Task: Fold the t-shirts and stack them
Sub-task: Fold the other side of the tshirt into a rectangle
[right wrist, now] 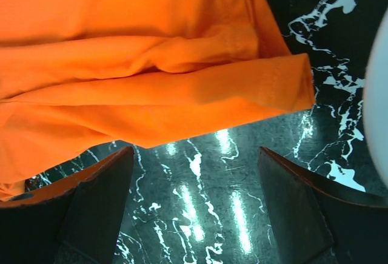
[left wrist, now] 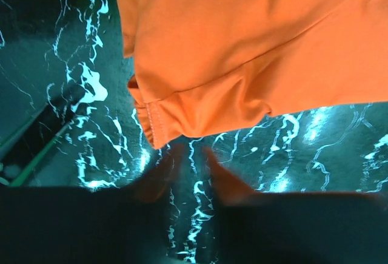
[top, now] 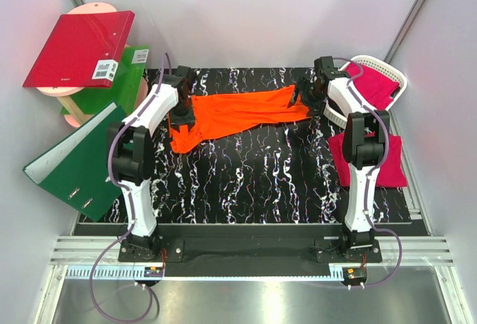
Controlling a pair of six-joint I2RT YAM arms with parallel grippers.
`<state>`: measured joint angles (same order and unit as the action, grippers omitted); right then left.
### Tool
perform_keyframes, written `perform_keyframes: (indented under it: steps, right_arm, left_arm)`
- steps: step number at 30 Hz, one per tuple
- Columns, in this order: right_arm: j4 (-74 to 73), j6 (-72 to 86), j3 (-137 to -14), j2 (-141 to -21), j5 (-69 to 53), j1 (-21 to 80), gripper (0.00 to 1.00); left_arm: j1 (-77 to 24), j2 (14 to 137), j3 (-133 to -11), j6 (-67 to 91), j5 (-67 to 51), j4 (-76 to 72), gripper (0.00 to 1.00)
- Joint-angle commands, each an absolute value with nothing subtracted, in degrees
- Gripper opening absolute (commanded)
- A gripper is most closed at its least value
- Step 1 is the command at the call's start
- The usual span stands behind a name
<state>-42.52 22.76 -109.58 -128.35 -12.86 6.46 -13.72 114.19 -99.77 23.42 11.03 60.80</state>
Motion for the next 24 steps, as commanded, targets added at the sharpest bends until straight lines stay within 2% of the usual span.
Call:
perform_keyframes:
  steps: [1, 2, 3, 5, 13, 15, 17, 19, 20, 21, 22, 24]
  right_arm:
    - [-42.2, 22.1, -113.0, -126.9, -14.0, 7.1, 0.90]
    - [-42.3, 21.9, -112.9, -126.6, -14.0, 7.0, 0.90]
    - [-42.1, 21.6, -112.2, -126.5, -14.0, 7.1, 0.90]
    - [-42.2, 21.4, -111.4, -125.9, -14.0, 7.1, 0.90]
    - [-42.1, 21.2, -109.8, -125.4, -14.7, 7.1, 0.91]
    - [-42.1, 21.2, -110.0, -125.5, -14.7, 7.0, 0.91]
    - [-42.0, 21.2, -110.1, -125.6, -14.9, 7.0, 0.91]
    - [-42.0, 21.3, -110.2, -125.4, -15.0, 7.0, 0.91]
    - [-42.0, 21.3, -110.2, -125.4, -15.0, 7.0, 0.91]
    - [-42.0, 21.3, -110.2, -125.3, -15.1, 6.9, 0.91]
    - [-42.0, 21.3, -110.1, -125.2, -15.0, 7.0, 0.91]
    - [-42.1, 21.1, -109.9, -125.1, -15.0, 7.0, 0.92]
  left_arm:
    - [-13.2, 117.2, -102.2, 26.0, 13.0, 63.9, 0.72]
    - [-13.1, 117.3, -101.9, 26.4, 13.3, 64.2, 0.83]
    - [-12.9, 117.7, -101.8, 27.1, 13.5, 64.5, 0.88]
    - [-12.7, 118.5, -101.7, 27.2, 14.1, 64.9, 0.89]
    - [-11.1, 122.3, -102.8, 27.7, 14.4, 65.7, 0.76]
    - [-10.7, 123.6, -103.2, 27.9, 13.7, 65.5, 0.69]
    - [-10.6, 124.5, -104.0, 28.0, 13.4, 65.4, 0.66]
    - [-10.5, 125.9, -104.8, 27.9, 12.5, 65.4, 0.47]
    - [-10.5, 126.1, -104.9, 27.9, 12.2, 65.4, 0.35]
    - [-10.5, 126.3, -104.8, 28.1, 12.2, 65.3, 0.06]
    - [-10.5, 126.2, -104.6, 28.2, 12.3, 65.2, 0.00]
    - [-10.4, 126.0, -104.2, 28.2, 13.1, 65.4, 0.00]
